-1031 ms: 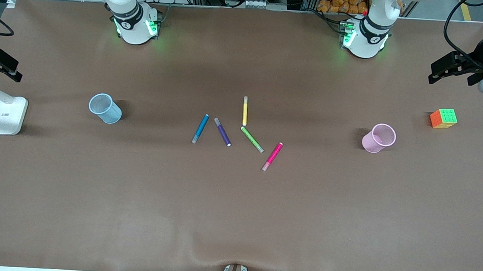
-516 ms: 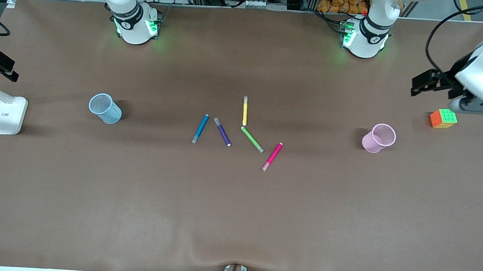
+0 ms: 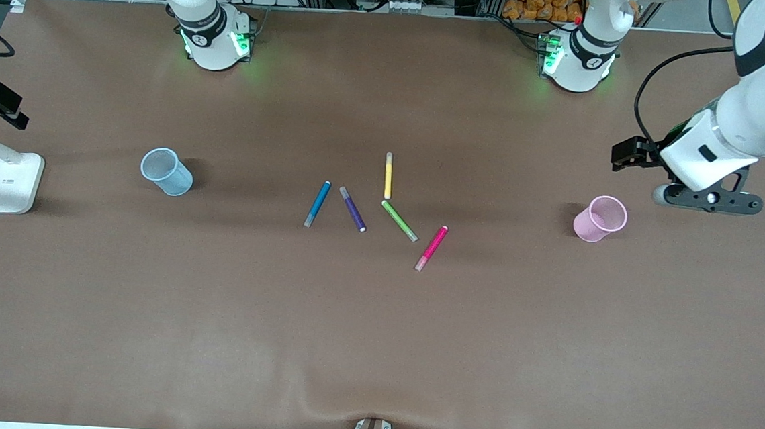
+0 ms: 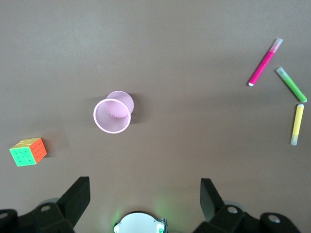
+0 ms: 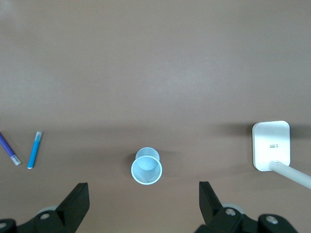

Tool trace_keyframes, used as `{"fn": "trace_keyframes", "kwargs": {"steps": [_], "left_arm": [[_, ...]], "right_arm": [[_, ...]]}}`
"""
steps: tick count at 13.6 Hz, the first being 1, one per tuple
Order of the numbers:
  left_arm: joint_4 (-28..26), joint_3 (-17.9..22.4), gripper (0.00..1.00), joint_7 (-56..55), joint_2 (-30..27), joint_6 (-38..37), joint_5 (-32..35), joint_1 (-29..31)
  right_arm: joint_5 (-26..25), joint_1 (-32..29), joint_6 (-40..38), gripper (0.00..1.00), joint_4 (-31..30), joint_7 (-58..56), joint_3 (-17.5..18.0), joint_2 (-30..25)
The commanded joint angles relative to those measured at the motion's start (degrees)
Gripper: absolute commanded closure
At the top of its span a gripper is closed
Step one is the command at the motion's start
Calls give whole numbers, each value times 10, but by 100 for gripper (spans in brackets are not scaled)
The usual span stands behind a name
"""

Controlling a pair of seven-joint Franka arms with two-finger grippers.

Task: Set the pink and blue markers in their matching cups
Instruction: 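Move the left gripper down past the pink cup toward the markers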

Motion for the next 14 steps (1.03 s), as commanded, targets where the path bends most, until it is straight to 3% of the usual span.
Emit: {"fn": "trace_keyframes", "kwargs": {"steps": [1, 4, 14], "left_arm": [[5, -21, 0, -4, 4, -1, -2, 1], [-2, -53, 0, -4, 1, -6, -1, 6], [4, -60, 0, -5, 51, 51, -3, -14]], "right_arm": [[6, -9, -1, 0, 3, -5, 5, -2], [14, -5, 5, 0, 4, -5, 6, 3], [15, -29, -11, 0, 6, -7, 5, 0]]}}
